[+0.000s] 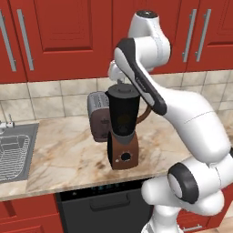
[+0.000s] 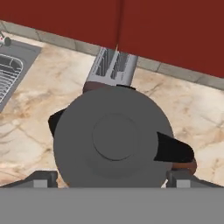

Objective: Open the blender lid, put the mango in the blender, close the lid, and start the blender.

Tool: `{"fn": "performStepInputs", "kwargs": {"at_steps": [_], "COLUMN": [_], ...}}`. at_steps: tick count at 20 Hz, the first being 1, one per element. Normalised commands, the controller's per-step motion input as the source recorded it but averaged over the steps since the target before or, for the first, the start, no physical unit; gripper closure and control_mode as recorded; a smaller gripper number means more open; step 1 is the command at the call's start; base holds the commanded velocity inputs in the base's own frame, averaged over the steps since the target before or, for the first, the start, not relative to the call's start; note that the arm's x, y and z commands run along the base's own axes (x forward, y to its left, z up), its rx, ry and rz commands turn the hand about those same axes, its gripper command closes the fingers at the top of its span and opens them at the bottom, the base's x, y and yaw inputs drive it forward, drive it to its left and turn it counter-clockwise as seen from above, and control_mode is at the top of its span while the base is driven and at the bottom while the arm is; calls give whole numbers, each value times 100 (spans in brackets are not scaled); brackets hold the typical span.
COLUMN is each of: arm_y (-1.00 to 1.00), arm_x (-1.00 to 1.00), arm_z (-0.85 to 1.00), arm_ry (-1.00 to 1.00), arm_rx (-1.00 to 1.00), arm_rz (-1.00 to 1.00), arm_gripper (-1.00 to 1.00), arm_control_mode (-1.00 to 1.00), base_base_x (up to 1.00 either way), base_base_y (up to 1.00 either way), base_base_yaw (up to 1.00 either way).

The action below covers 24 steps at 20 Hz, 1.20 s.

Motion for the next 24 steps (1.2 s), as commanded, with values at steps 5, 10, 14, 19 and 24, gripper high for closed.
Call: {"fn": "performStepInputs", "kwargs": {"at_steps": [5,10,14,19,24], "arm_y": [23,53,64,27,6], "arm_x": [-88,-51,-54,-72,-14], "arm_z": [-39,-100,-90,-73,-98], "arm_ry": [-15,6,8,-13,-4], "arm_rx": [-8,-24,-27,-12,-3], "arm_rz": [-14,-27,-32,-50,-51], "arm_gripper": [-100,-100,-100,-100,-100], "arm_control_mode": [-100,-100,-100,-100,-100], "base_base_x": [0,0,0,0,0], "base_base_y": [0,0,0,0,0], "base_base_yaw": [0,0,0,0,0]}}
